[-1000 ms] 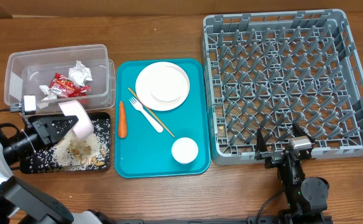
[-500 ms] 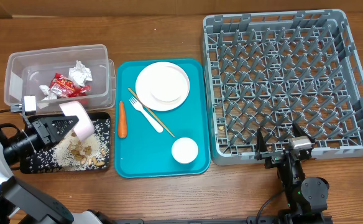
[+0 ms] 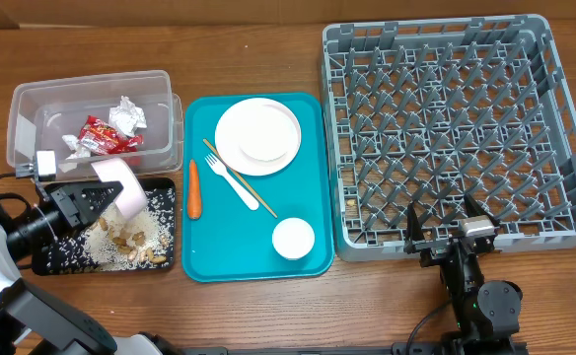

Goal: Sort waste into correct bins and load items into the dishwasher
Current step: 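Tilt the bowl with the left gripper to dump rice onto the black tray, then carry the emptied bowl with the left gripper back onto the teal tray, then release the bowl and lift the left gripper away from the tray, then raise the right gripper and move it over the dish rack toward the plate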

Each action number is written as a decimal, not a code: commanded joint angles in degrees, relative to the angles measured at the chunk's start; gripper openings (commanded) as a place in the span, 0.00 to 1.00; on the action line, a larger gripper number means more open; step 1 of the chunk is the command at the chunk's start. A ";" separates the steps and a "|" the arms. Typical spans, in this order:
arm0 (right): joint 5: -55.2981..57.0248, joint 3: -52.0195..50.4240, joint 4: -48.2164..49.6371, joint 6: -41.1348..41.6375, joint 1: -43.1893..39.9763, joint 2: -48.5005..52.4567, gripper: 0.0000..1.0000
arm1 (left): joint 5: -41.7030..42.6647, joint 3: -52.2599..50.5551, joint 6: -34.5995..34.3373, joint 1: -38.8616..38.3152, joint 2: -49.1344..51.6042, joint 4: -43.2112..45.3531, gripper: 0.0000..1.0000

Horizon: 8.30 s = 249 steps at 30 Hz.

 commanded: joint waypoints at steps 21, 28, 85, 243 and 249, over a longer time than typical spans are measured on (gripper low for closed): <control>0.13 -0.61 0.33 -0.24 -0.15 -0.57 1.00 | 4.04 -0.33 5.14 0.63 -0.33 -0.83 0.04; 0.15 -0.61 0.33 -0.24 -0.15 -0.57 1.00 | -1.60 -0.33 -1.70 0.11 -0.15 2.51 0.04; 0.15 -0.61 0.33 -0.24 -0.15 -0.57 1.00 | -65.79 12.31 -47.12 -40.63 3.30 42.16 0.04; -5.64 0.55 -0.07 6.88 -0.11 -0.57 1.00 | -105.42 26.03 -64.28 -70.90 -16.46 6.64 1.00; -6.56 14.62 -8.70 11.65 -0.11 0.33 1.00 | -105.42 26.03 -64.28 -70.90 -16.46 6.64 1.00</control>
